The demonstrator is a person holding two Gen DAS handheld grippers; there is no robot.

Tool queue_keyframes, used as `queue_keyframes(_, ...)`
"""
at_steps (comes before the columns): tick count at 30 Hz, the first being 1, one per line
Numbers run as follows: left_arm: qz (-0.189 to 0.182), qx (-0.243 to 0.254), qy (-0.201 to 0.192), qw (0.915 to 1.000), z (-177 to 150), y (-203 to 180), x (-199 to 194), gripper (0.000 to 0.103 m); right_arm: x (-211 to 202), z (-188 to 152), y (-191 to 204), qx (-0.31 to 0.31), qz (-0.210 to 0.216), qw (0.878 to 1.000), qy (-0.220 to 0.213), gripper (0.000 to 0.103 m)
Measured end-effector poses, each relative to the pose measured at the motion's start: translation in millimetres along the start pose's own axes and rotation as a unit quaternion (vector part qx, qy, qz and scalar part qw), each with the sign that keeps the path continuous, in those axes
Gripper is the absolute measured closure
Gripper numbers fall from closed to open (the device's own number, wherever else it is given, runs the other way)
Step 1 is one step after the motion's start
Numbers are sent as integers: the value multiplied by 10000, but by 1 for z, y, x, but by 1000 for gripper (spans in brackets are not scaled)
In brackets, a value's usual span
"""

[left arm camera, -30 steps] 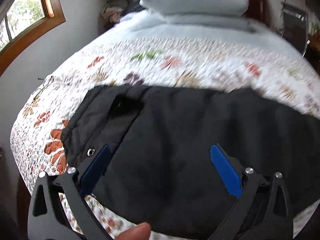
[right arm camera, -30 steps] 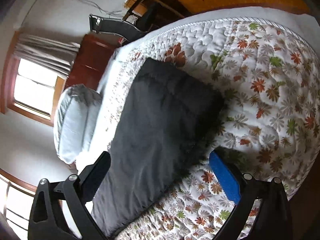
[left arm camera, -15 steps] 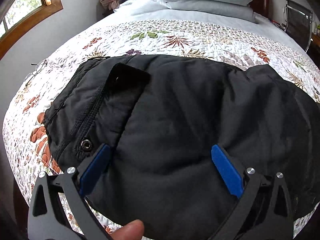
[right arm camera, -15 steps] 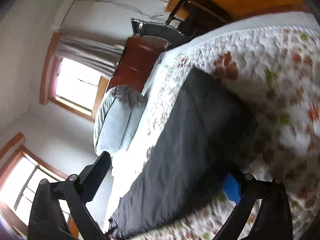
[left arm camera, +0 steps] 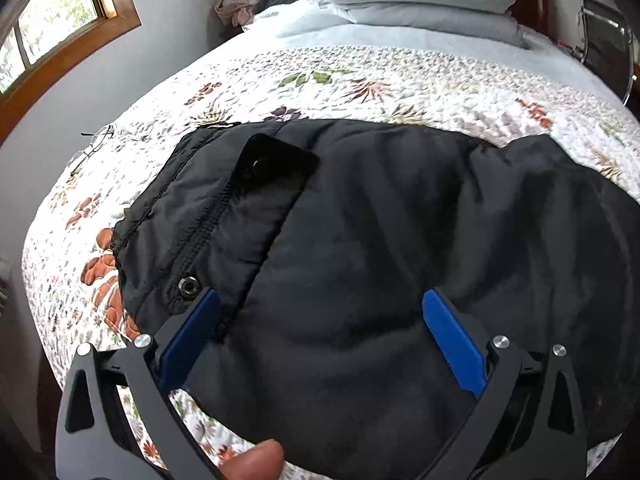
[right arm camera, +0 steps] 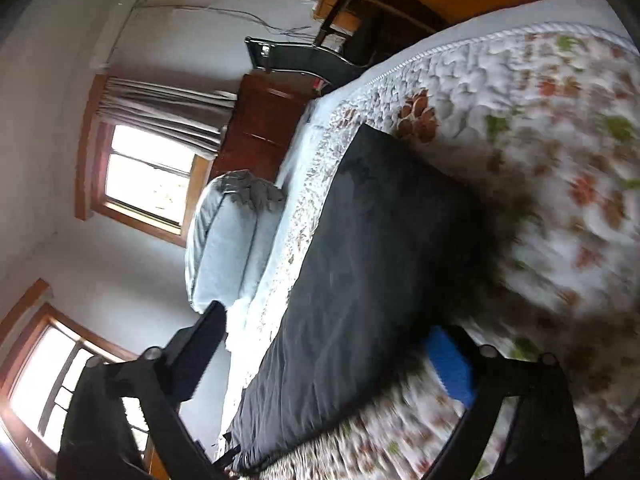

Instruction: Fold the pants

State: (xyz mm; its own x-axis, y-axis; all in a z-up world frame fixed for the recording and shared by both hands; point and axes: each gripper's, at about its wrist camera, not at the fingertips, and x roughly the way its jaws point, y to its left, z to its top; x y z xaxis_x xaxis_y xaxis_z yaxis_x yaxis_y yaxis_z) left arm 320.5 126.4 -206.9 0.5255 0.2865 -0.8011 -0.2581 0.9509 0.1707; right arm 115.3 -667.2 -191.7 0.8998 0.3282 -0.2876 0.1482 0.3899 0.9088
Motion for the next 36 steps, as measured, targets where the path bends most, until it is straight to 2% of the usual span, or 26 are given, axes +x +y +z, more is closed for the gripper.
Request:
queue_keyframes(2, 37, -128, 70, 9999, 3, 4, 4, 2, -6, 3, -4, 25, -18, 10000, -38, 10)
queue_keyframes(4, 227, -145, 87, 9996, 7, 5, 5, 2, -6, 6, -12, 231, -89, 9997, -24, 10)
queue_keyframes(6, 247, -200, 188, 9993, 10, 6, 6, 2, -8, 4, -14, 402, -455, 9980, 176, 9)
queue_keyframes(8, 276, -152, 190, 9993, 10, 5, 5, 2, -14, -3, -12, 379, -290, 9988, 125, 3)
queue_keyframes(11, 269, -112, 148, 9995, 8, 5, 7, 2, 3, -4, -18, 490, -407, 9980, 66, 3)
queue_keyframes(14, 293, -119, 167, 9994, 7, 4, 8, 2, 13, 8, -10, 537, -113, 9985, -84, 3)
queue_keyframes(15, 275, -121, 193, 9994, 8, 4, 8, 2, 14, 11, 0, 411, -6, 9992, 0, 8)
queue_keyframes(17, 244, -139, 218, 9994, 9, 5, 7, 2, 14, 10, 21, 53, 87, 9999, 101, 9)
queue_keyframes(20, 226, -115, 177, 9995, 8, 5, 7, 2, 16, 10, 5, 454, -131, 9988, 129, 9)
queue_keyframes(21, 226, -116, 161, 9995, 7, 5, 7, 2, 16, 9, 0, 542, -83, 9985, 86, 11)
queue_keyframes(25, 171, -130, 168, 9996, 7, 6, 7, 2, 20, 4, -5, 335, -143, 9993, -51, 9)
queue_keyframes(26, 147, -140, 169, 9997, 7, 7, 7, 2, 26, 8, -6, 328, -66, 9994, -50, 3)
queue_keyframes(29, 109, -159, 157, 9997, 6, 8, 6, 2, 48, 28, -2, 390, 104, 9992, -27, 3)
queue_keyframes(31, 96, -133, 145, 9998, 6, 8, 5, 2, 55, 31, 7, 43, 183, 9998, 89, 41)
queue_keyframes(32, 89, -132, 143, 9998, 6, 8, 5, 2, 58, 30, 11, -142, 125, 9996, 224, 87)
queue_keyframes(36, 81, -157, 146, 9997, 6, 9, 5, 2, 55, 26, 21, -429, 11, 9985, 329, 90)
